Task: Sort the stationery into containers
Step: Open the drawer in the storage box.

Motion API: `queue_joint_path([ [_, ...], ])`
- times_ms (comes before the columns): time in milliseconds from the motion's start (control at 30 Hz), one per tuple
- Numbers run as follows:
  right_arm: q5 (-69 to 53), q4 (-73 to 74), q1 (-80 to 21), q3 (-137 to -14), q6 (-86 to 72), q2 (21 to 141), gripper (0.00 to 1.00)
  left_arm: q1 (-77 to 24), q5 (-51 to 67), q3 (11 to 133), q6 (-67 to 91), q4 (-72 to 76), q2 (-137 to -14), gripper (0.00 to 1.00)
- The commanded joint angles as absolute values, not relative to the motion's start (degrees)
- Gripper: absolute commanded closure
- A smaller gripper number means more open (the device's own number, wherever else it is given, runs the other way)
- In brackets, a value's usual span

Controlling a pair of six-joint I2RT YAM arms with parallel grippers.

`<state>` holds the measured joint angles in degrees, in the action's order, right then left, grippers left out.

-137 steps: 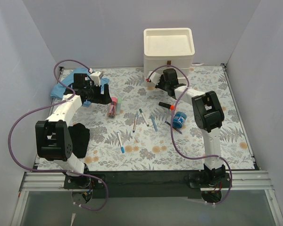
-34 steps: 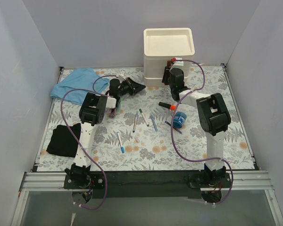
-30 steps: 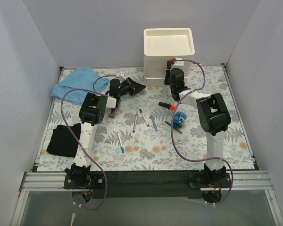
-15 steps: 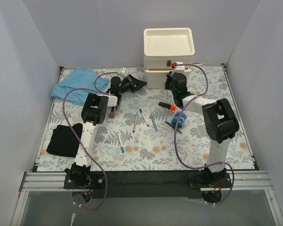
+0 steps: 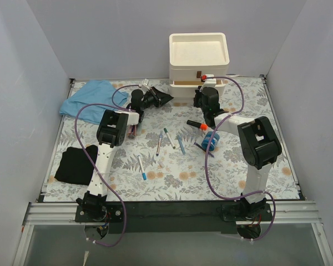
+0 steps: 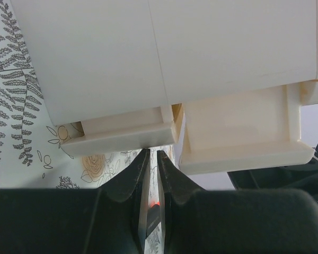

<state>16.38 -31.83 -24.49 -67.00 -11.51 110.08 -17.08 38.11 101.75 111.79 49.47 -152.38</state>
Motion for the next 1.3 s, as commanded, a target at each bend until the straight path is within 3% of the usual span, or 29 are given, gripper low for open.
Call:
queue_joint_path([
  [0, 15.21, -32.08, -25.14, -67.86, -10.63, 108.37, 0.99, -17.84, 35.16, 102.65, 111.80, 47.99, -155.30, 0.88],
  [933, 13.54, -23.04, -29.97, -58.27, -14.50, 96.42, 0.99, -18.02, 33.57, 107.58, 111.18, 48.07, -158.91, 0.83],
  [1267, 14.50, -21.71, -29.62, -59.59, -13.27, 96.51, 0.99, -17.32, 37.26, 96.16, 112.15, 56.07, -152.67, 0.76],
])
